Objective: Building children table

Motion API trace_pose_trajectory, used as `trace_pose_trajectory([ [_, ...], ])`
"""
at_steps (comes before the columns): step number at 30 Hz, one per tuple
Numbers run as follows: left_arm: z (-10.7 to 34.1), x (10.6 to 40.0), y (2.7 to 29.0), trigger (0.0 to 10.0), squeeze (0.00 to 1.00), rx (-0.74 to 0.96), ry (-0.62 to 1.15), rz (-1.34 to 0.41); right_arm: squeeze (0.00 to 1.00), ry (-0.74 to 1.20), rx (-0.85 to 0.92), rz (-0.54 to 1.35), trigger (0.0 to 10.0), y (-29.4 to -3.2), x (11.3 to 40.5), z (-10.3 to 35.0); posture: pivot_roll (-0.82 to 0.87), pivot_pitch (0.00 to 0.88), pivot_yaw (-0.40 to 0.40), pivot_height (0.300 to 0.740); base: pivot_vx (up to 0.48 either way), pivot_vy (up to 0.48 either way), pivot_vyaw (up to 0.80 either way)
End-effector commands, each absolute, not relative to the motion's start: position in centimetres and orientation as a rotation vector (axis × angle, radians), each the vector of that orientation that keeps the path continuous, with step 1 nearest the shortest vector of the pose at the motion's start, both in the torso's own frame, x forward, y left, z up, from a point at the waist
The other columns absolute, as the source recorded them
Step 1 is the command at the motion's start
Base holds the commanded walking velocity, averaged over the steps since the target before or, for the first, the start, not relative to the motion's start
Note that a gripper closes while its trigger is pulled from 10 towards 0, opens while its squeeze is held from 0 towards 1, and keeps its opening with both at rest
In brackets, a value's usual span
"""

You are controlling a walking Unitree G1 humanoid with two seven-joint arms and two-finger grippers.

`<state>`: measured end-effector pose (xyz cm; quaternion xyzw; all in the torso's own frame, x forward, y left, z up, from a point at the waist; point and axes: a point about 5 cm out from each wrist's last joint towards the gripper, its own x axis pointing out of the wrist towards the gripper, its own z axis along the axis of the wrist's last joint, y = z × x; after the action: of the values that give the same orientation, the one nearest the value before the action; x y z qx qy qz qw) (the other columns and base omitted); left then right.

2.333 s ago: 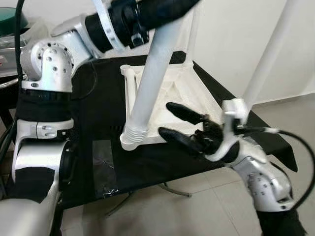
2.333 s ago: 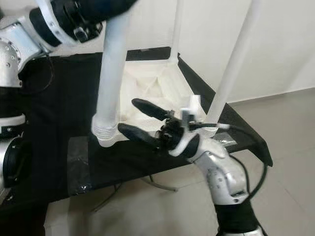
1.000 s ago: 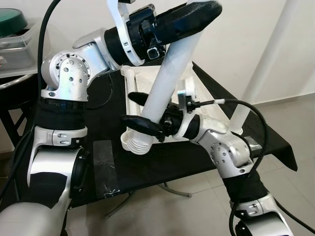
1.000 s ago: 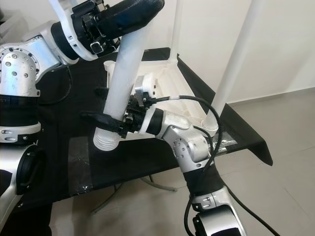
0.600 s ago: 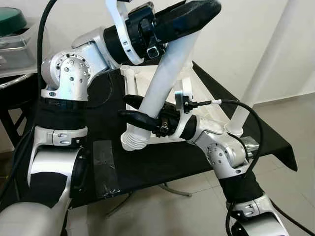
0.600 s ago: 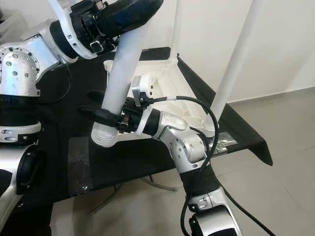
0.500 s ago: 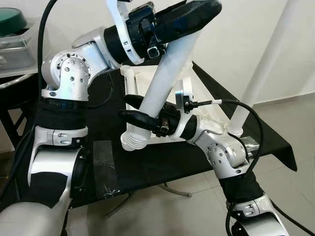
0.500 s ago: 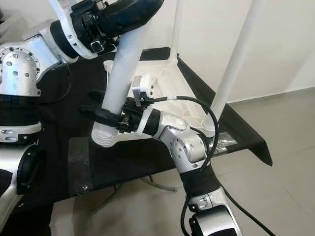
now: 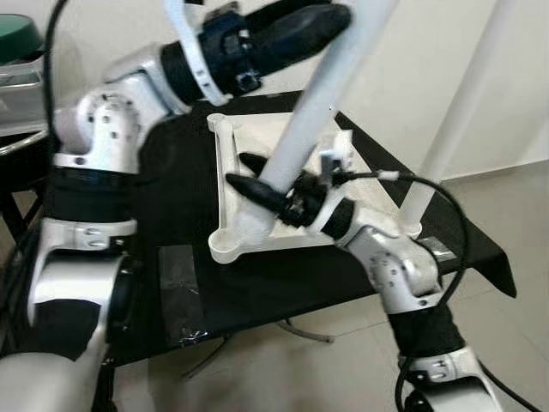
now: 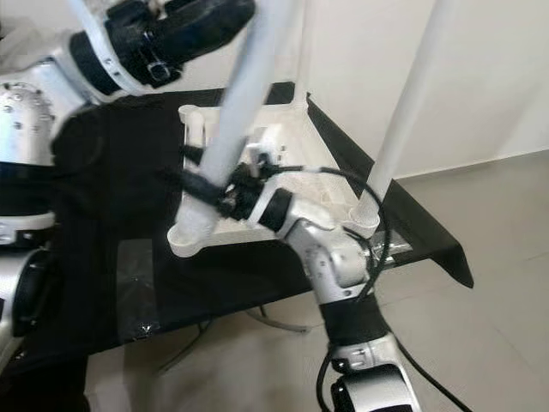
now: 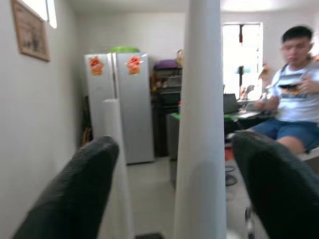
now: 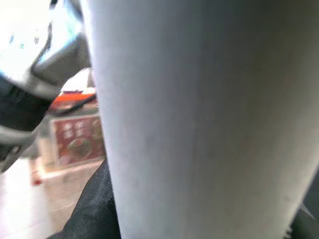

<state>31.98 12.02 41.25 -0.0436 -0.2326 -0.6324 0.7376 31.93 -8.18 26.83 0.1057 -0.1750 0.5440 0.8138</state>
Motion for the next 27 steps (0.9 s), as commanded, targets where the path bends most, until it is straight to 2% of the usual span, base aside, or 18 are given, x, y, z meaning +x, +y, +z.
trace_pose_trajectory([
  [1,40.8,32.2,12.6,10.0,1.0,-0.064,-0.499,-1.36,0.0,-0.406,0.233,1.145,0.0,-8.6,31.7,27.3,0.03,0.067,0.002,0.74,0.0,0.0,0.0],
  [5,38.8,32.9,18.5,10.0,1.0,-0.005,-0.445,-1.095,0.0,-0.434,0.247,0.99,0.0,-10.6,32.5,27.8,0.03,0.09,-0.004,0.74,0.0,0.0,0.0],
  [9,38.2,33.0,20.1,10.0,1.0,-0.01,-0.433,-1.019,0.0,-0.439,0.249,0.937,0.0,-11.2,32.8,28.0,0.03,0.091,-0.004,0.74,0.0,0.0,0.0],
  [11,36.3,34.2,22.0,10.0,1.0,0.017,-0.395,-0.78,0.0,-0.424,0.196,0.795,0.0,-11.9,33.8,27.9,0.03,0.111,-0.014,0.74,0.0,0.0,0.0],
  [12,36.3,34.2,22.0,10.0,1.0,0.017,-0.395,-0.78,0.0,-0.424,0.196,0.795,0.0,-11.9,33.8,27.9,0.03,0.111,-0.014,0.74,0.0,0.0,0.0],
  [13,34.9,34.8,22.8,10.0,1.0,0.037,-0.37,-0.647,0.0,-0.413,0.154,0.721,5.1,-12.2,34.3,27.8,0.03,0.119,-0.016,0.74,0.0,0.0,0.0],
  [14,33.4,35.0,23.0,10.0,0.0,0.074,-0.358,-0.539,0.0,-0.399,0.106,0.677,10.0,-12.3,34.4,27.6,0.03,0.131,-0.021,0.74,0.0,0.0,0.0],
  [18,30.5,34.5,22.1,10.0,0.0,0.087,-0.34,-0.434,0.0,-0.37,0.045,0.689,10.0,-11.8,33.8,27.0,0.03,0.139,-0.022,0.74,0.0,0.0,0.0],
  [20,30.5,34.5,22.1,10.0,0.0,0.087,-0.34,-0.434,0.0,-0.37,0.045,0.689,10.0,-11.8,33.8,27.0,0.03,0.139,-0.022,0.74,0.0,0.0,0.0],
  [22,26.9,32.9,19.0,10.0,0.0,0.053,-0.297,-0.386,0.0,-0.342,0.007,0.763,10.0,-11.0,31.9,26.0,0.02,0.163,-0.03,0.74,0.0,0.0,0.0],
  [23,24.1,31.1,16.5,10.0,0.0,-0.012,-0.26,-0.328,0.0,-0.317,-0.019,0.827,10.0,-10.3,30.0,25.1,0.02,0.168,-0.03,0.74,0.0,0.0,0.0],
  [27,22.3,29.9,15.5,10.0,0.0,-0.075,-0.225,-0.332,0.0,-0.292,-0.025,0.835,10.0,-10.2,29.4,24.4,0.02,0.162,-0.033,0.74,0.0,0.0,0.0],
])
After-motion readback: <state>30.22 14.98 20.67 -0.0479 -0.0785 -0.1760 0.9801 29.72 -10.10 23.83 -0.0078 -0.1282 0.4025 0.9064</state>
